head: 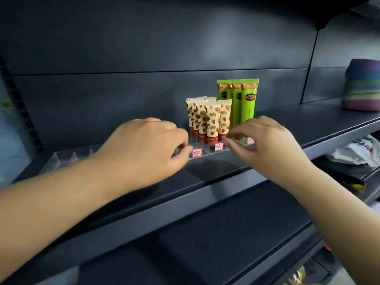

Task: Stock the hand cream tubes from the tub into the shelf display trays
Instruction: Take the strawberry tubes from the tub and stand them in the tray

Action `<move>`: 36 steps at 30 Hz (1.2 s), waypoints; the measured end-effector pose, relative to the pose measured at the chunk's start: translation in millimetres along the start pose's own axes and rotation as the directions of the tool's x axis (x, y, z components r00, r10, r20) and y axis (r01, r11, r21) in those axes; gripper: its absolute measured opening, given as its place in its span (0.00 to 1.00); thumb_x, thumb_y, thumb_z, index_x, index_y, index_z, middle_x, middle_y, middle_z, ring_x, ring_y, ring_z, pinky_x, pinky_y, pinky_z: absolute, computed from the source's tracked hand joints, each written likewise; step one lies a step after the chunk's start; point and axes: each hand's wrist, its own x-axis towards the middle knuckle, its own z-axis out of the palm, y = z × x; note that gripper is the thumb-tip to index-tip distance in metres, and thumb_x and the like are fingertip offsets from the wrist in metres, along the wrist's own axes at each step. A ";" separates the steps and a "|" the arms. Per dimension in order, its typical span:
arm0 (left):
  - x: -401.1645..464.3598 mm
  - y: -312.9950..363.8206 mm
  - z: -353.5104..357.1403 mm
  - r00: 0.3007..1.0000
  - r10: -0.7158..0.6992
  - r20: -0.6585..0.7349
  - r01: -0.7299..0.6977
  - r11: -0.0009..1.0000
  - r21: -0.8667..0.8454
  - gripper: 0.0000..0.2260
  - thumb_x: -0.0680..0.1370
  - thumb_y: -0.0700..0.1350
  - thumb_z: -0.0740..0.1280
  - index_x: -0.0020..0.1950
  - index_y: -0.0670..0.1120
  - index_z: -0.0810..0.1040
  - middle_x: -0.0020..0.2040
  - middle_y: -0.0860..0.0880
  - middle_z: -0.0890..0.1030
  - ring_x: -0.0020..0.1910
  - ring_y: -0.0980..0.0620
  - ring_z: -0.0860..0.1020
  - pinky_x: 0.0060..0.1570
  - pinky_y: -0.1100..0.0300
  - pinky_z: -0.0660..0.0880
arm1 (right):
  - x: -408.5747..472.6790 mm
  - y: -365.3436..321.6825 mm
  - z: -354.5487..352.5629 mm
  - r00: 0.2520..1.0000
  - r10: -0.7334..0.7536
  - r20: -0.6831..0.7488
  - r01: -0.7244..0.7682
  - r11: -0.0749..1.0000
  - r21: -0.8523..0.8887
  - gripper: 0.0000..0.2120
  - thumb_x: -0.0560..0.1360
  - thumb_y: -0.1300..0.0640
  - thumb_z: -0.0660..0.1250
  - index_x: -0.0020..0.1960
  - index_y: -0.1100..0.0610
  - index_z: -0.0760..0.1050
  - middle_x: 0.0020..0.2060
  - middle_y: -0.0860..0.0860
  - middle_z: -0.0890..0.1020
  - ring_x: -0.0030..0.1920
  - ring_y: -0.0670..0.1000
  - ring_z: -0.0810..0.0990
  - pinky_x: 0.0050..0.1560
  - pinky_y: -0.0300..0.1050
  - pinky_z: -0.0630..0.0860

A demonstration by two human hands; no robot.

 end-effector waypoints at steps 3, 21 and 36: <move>-23.0 15.0 0.3 0.999 0.015 -0.038 -0.017 0.999 -0.049 0.13 0.71 0.53 0.56 0.32 0.52 0.76 0.27 0.56 0.75 0.28 0.51 0.75 0.26 0.63 0.68 | -28.2 -17.2 -5.8 0.999 0.045 0.020 -0.045 0.998 0.038 0.17 0.71 0.47 0.59 0.40 0.57 0.81 0.34 0.51 0.83 0.36 0.54 0.79 0.42 0.45 0.76; -138.0 87.4 20.6 0.999 0.031 0.030 -0.005 0.785 -0.619 0.15 0.73 0.56 0.56 0.34 0.51 0.75 0.29 0.56 0.75 0.31 0.56 0.74 0.26 0.56 0.73 | -173.0 -110.2 -60.1 0.871 0.448 0.204 -0.409 0.889 -0.206 0.09 0.70 0.50 0.66 0.38 0.54 0.80 0.30 0.45 0.77 0.34 0.46 0.71 0.40 0.37 0.67; -119.3 225.1 107.2 0.854 0.261 0.451 0.203 0.631 -0.749 0.09 0.77 0.52 0.61 0.44 0.49 0.78 0.42 0.54 0.78 0.42 0.55 0.76 0.42 0.54 0.76 | -320.9 -42.3 -101.0 0.451 0.826 0.339 -0.726 0.560 -0.400 0.11 0.75 0.49 0.64 0.45 0.56 0.81 0.40 0.49 0.81 0.46 0.52 0.77 0.41 0.40 0.65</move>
